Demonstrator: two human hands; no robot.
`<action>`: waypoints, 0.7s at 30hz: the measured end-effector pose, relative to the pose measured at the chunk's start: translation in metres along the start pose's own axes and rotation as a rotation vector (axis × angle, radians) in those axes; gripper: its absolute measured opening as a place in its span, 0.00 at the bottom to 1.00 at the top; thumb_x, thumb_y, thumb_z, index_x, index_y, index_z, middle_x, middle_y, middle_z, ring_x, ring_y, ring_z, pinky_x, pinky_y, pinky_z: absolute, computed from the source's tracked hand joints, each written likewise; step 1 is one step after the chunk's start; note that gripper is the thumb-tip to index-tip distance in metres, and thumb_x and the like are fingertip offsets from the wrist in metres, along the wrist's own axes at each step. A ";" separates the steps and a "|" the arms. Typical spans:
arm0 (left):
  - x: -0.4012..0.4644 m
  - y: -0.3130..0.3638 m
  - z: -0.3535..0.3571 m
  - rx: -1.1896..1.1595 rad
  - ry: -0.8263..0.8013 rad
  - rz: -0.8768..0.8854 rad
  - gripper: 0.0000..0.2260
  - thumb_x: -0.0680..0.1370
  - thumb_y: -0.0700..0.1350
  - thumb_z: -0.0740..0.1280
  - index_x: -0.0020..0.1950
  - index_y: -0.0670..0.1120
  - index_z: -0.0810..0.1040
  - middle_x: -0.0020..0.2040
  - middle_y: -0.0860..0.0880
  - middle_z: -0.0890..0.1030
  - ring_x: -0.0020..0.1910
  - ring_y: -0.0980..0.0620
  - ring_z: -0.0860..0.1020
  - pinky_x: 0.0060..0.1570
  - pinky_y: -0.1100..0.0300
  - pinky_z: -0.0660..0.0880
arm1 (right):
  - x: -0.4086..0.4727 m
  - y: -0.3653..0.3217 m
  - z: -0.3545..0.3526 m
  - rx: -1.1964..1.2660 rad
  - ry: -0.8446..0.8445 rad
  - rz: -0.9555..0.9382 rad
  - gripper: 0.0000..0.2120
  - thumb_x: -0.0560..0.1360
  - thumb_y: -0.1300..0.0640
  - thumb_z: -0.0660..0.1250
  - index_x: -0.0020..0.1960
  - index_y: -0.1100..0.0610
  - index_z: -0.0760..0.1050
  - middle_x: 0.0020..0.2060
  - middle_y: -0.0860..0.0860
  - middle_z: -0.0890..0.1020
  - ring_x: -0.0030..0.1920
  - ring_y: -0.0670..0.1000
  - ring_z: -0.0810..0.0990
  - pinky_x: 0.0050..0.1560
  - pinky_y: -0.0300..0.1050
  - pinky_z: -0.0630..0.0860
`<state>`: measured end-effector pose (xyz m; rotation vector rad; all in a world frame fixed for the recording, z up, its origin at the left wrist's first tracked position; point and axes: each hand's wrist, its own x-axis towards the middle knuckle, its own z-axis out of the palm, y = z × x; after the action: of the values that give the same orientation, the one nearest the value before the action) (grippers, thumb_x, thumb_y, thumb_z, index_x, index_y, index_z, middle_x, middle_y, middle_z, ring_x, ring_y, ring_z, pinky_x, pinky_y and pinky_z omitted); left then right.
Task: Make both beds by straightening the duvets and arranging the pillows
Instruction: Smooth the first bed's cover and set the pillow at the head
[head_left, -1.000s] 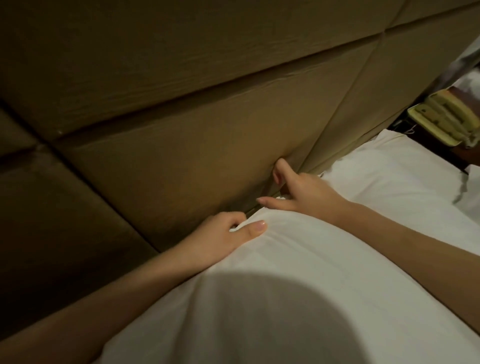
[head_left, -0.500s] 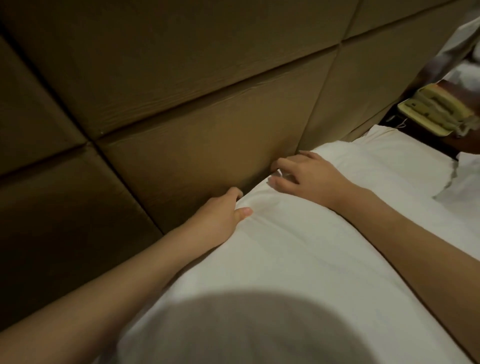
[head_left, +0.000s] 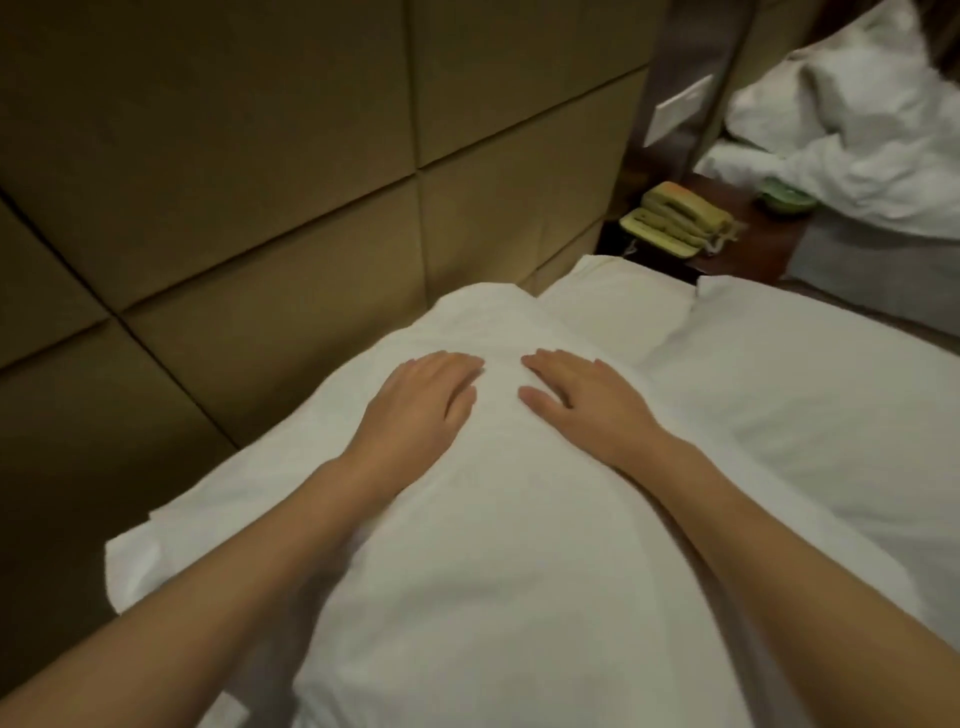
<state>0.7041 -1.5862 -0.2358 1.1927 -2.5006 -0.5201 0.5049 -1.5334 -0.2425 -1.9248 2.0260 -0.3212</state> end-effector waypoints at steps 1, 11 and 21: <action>-0.003 0.017 0.004 0.013 -0.021 0.009 0.17 0.83 0.48 0.54 0.71 0.51 0.68 0.71 0.54 0.69 0.71 0.55 0.64 0.71 0.61 0.53 | -0.018 0.006 -0.003 0.012 -0.001 0.026 0.25 0.80 0.39 0.50 0.75 0.44 0.58 0.75 0.44 0.60 0.75 0.45 0.55 0.75 0.51 0.49; 0.042 0.124 0.062 0.030 -0.163 0.294 0.18 0.81 0.47 0.58 0.71 0.49 0.69 0.68 0.53 0.72 0.68 0.53 0.67 0.69 0.57 0.56 | -0.155 0.109 -0.026 0.083 0.033 0.429 0.26 0.80 0.38 0.49 0.76 0.45 0.55 0.76 0.44 0.57 0.75 0.43 0.55 0.75 0.48 0.48; 0.108 0.250 0.177 0.105 -0.341 0.570 0.21 0.81 0.50 0.59 0.74 0.49 0.64 0.72 0.52 0.68 0.71 0.52 0.63 0.71 0.57 0.54 | -0.231 0.224 -0.049 0.087 0.159 0.676 0.28 0.79 0.37 0.52 0.76 0.44 0.55 0.76 0.42 0.56 0.75 0.42 0.53 0.75 0.45 0.47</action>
<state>0.3944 -1.4928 -0.2647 0.3909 -3.0118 -0.4663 0.2873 -1.2926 -0.2643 -1.0919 2.5616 -0.3835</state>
